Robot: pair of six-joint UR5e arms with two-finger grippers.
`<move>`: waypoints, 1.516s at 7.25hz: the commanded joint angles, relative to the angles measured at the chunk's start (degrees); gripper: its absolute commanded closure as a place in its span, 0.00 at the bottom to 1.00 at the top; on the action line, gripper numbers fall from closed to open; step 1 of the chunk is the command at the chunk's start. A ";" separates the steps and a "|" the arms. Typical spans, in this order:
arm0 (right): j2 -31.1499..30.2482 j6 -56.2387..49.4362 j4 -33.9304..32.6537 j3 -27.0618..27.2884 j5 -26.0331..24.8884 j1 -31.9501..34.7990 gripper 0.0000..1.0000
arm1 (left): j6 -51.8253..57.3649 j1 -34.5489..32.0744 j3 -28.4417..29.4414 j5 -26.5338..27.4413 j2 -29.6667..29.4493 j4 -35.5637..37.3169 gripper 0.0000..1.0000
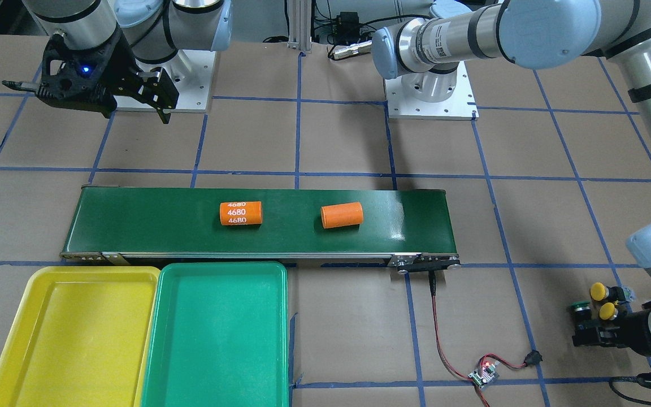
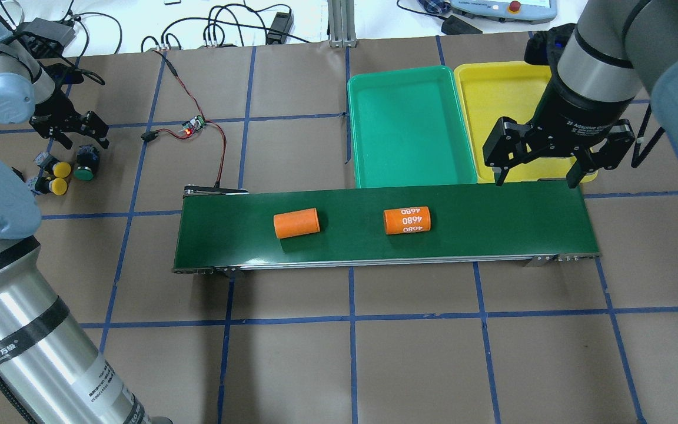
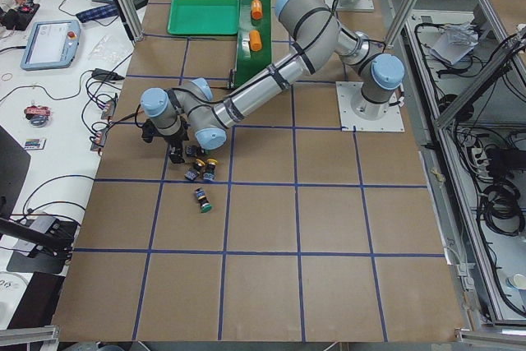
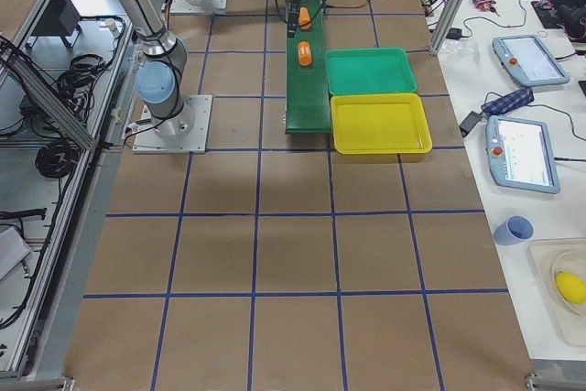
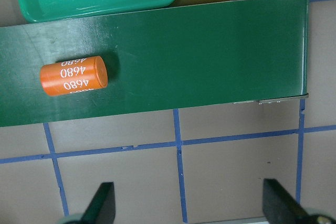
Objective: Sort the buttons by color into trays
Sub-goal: 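Return the left gripper to the pile and grasp a green-capped button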
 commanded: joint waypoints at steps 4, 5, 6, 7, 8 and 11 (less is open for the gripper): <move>-0.55 -0.02 -0.09 2.16 -0.01 0.00 0.00 | -0.38 -0.08 -4.90 -2.15 2.63 -1.10 0.29; -0.55 -0.02 -0.09 2.17 -0.10 0.00 0.00 | -0.38 -0.08 -5.43 -2.06 3.24 -1.19 0.29; -0.55 -0.02 -0.09 2.17 -0.01 0.00 0.00 | -0.29 0.18 -5.52 -1.89 3.34 -1.28 0.29; -0.55 -0.11 -0.18 2.17 -0.10 0.00 0.00 | -0.29 0.01 -5.61 -1.97 3.60 -1.45 0.40; -0.55 -0.02 -0.18 2.17 -0.01 0.00 0.00 | -0.20 0.01 -6.48 -1.97 4.04 -1.80 0.72; -0.46 -0.11 -0.44 2.17 -0.01 -0.09 0.00 | -0.98 -0.60 -9.56 -2.40 8.93 -6.42 1.00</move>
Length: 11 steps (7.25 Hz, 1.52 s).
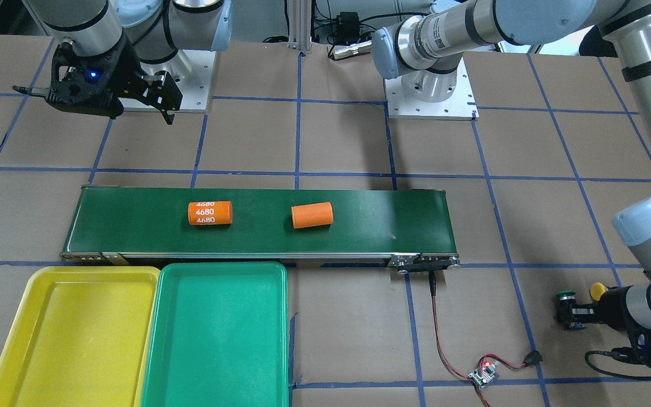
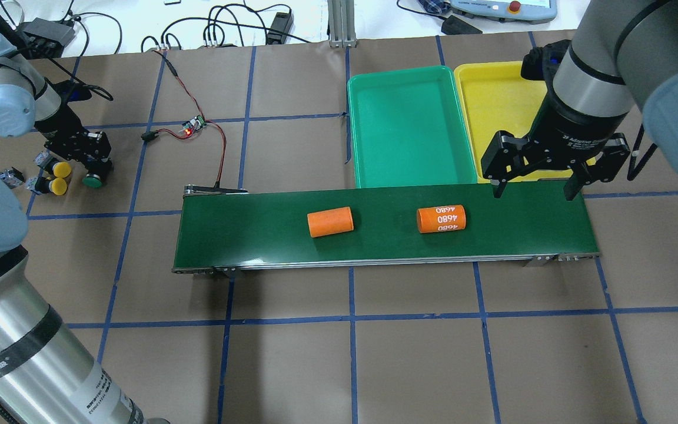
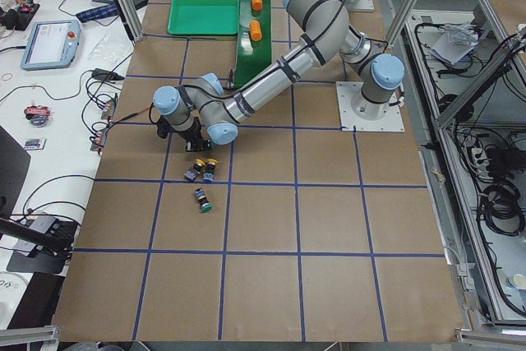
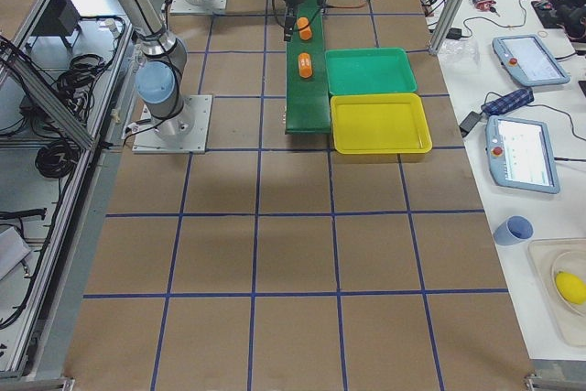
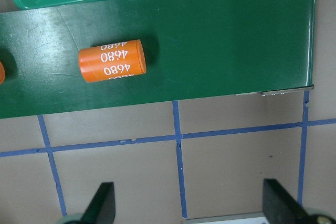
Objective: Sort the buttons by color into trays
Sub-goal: 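Place the green-capped button upright on the conveyor belt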
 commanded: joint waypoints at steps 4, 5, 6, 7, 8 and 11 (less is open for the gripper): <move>0.10 0.02 -0.46 0.00 -0.03 -0.08 0.00 | -6.19 -8.10 -15.67 -3.05 19.54 -7.43 1.00; -0.08 0.19 -0.55 0.00 0.49 -0.08 0.00 | -12.38 -11.09 -19.46 -3.40 22.36 -6.39 1.00; 0.01 0.02 -0.55 0.00 0.15 -0.08 0.00 | -18.44 -14.52 -22.28 -3.49 24.39 -6.12 1.00; 0.10 -0.16 -0.55 0.00 -0.03 -0.08 0.00 | -21.20 -19.16 -24.05 -4.18 25.72 -6.12 1.00; 0.10 -0.07 -0.46 0.00 -0.03 -0.08 0.00 | -23.32 -21.91 -26.33 -6.54 26.60 -6.12 1.00; 0.01 -0.07 -0.55 0.00 0.14 -0.08 0.00 | -24.48 -24.13 -31.51 -6.39 26.88 -0.44 1.00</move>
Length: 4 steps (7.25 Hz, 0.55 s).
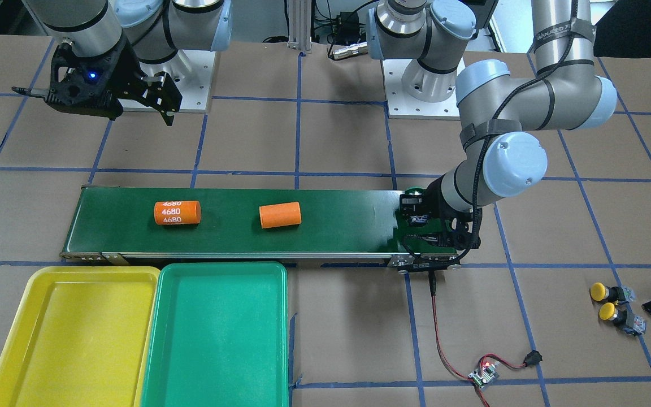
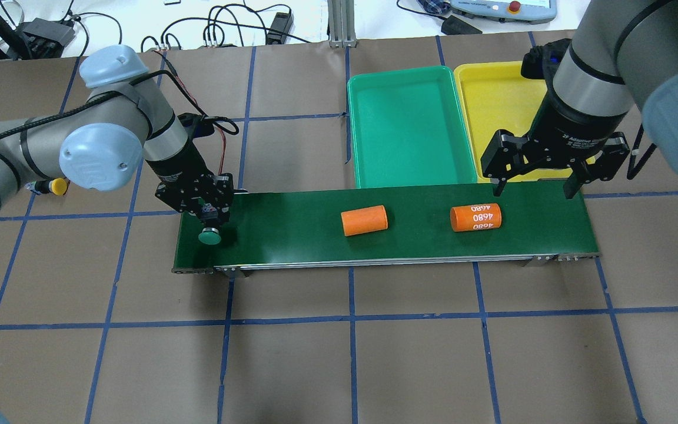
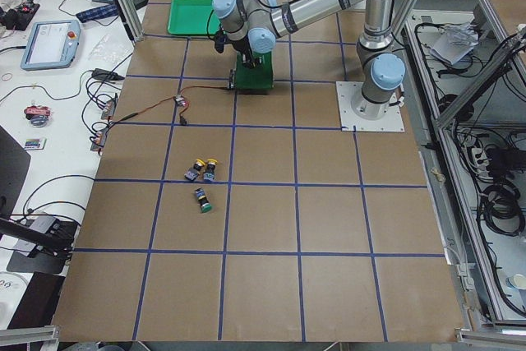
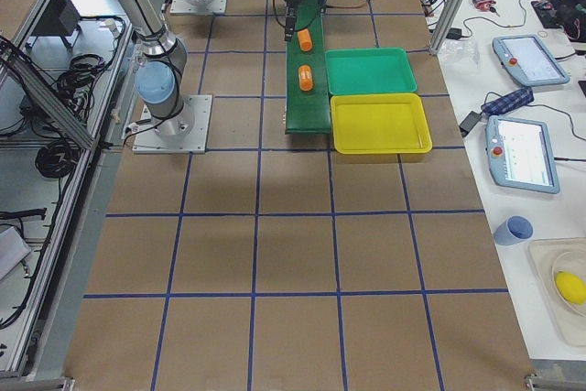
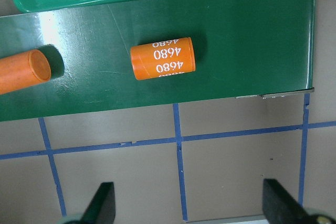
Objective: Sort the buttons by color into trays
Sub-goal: 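Place the green-capped button upright on the conveyor belt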
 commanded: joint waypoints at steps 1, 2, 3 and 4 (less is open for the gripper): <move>-0.09 0.03 -0.07 0.03 0.16 0.03 0.00 | -0.01 -1.73 -4.20 0.43 -0.33 6.63 0.63; -0.09 -0.06 -0.07 0.03 -0.01 0.03 0.00 | -1.14 -2.52 -5.17 0.35 0.36 8.92 0.05; -0.09 -0.06 0.02 0.03 -0.10 -0.06 0.00 | -2.19 -2.53 -4.40 0.61 1.24 9.47 0.00; -0.09 -0.06 0.02 -0.06 -0.10 -0.06 0.00 | -2.20 -1.92 -2.57 0.70 1.86 8.78 0.00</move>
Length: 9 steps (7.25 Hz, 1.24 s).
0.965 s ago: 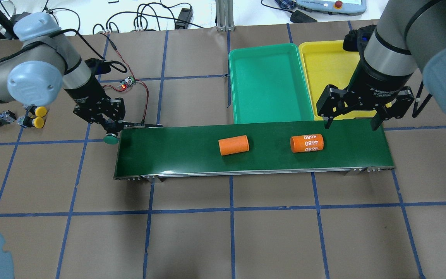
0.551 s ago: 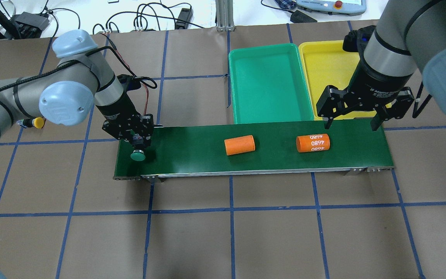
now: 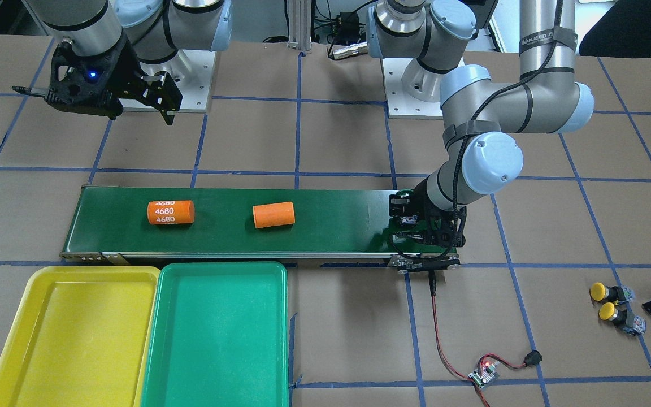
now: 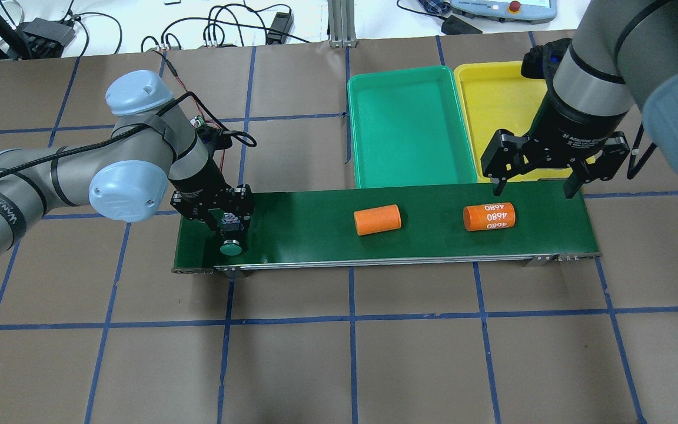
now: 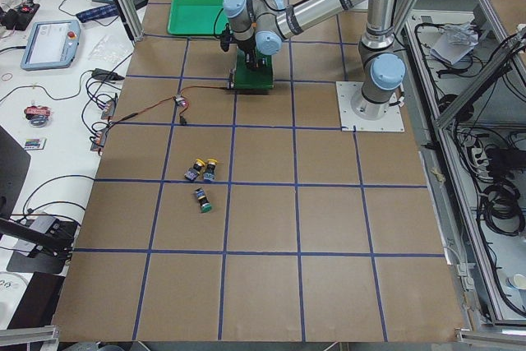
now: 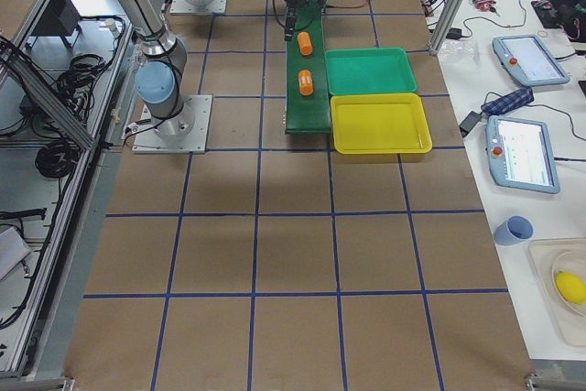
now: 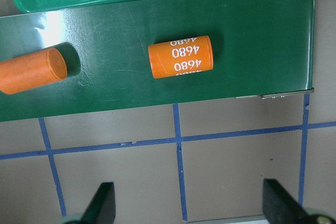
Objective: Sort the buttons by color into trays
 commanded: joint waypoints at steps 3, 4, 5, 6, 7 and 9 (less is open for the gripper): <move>0.00 0.08 0.12 -0.07 -0.14 -0.04 0.00 | 16.54 14.31 15.73 1.91 -3.00 -12.44 0.00; 0.00 -0.01 0.12 -0.07 -0.05 0.04 0.00 | 23.54 17.51 21.17 2.00 -5.72 -13.01 0.00; 0.00 0.08 0.12 -0.07 -0.05 0.04 0.00 | 32.57 17.98 25.67 5.23 -8.79 -12.75 0.00; 0.00 0.08 0.12 0.02 -0.05 -0.04 0.00 | 42.23 19.03 27.97 8.30 -11.78 -11.88 0.00; 0.00 0.08 0.21 0.02 -0.05 0.04 0.00 | 46.85 23.56 28.78 8.07 -15.03 -6.48 0.00; 0.00 0.08 0.21 0.02 0.04 0.05 0.00 | 56.44 26.86 30.09 8.16 -19.97 1.03 0.00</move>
